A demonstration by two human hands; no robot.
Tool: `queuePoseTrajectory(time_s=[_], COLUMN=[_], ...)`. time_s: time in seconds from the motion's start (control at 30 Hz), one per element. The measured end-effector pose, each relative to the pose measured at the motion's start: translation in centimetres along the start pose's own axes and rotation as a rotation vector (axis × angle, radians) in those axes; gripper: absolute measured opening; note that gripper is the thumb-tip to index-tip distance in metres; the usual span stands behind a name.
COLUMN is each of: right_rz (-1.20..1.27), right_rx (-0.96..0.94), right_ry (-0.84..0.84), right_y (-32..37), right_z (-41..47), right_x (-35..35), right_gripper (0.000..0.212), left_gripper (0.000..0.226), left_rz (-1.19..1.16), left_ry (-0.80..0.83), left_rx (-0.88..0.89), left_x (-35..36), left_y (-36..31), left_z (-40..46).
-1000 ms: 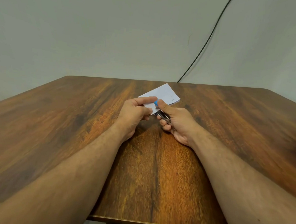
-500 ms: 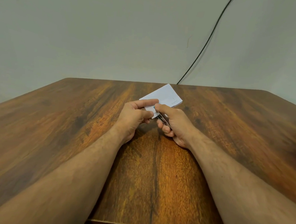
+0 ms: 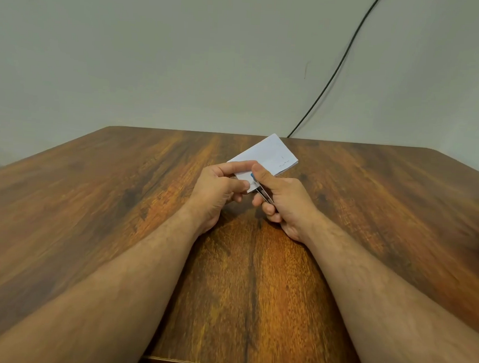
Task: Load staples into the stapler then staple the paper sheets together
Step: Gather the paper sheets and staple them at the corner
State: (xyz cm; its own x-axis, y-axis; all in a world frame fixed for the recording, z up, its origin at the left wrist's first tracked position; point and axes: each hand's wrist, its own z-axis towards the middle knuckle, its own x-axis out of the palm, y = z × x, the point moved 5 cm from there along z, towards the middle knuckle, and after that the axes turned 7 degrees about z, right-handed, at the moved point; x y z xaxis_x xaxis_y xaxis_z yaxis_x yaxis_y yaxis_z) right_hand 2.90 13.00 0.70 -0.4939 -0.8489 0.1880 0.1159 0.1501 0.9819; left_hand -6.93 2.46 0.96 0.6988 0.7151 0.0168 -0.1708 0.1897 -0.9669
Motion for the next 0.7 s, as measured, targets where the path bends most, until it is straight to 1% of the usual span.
queuePoseTrajectory(time_s=[0.1,0.43,0.7], right_rz=[0.025,-0.026,-0.104], right_rx=[0.007,0.01,-0.007], right_ry=[0.002,-0.036,-0.047], right_y=[-0.09,0.06,0.04], right_z=[0.18,0.15,0.09], right_x=[-0.04,-0.08,0.05], right_gripper=[0.045,0.043,0.043], left_gripper=[0.046,0.045,0.055], left_rz=[-0.011,-0.016,-0.018], left_ry=[-0.008,-0.001,0.012], left_rx=[-0.006,-0.019,-0.027], left_x=[-0.02,0.05,0.31], left_y=[-0.02,-0.08,-0.19], left_z=[0.01,0.05,-0.18])
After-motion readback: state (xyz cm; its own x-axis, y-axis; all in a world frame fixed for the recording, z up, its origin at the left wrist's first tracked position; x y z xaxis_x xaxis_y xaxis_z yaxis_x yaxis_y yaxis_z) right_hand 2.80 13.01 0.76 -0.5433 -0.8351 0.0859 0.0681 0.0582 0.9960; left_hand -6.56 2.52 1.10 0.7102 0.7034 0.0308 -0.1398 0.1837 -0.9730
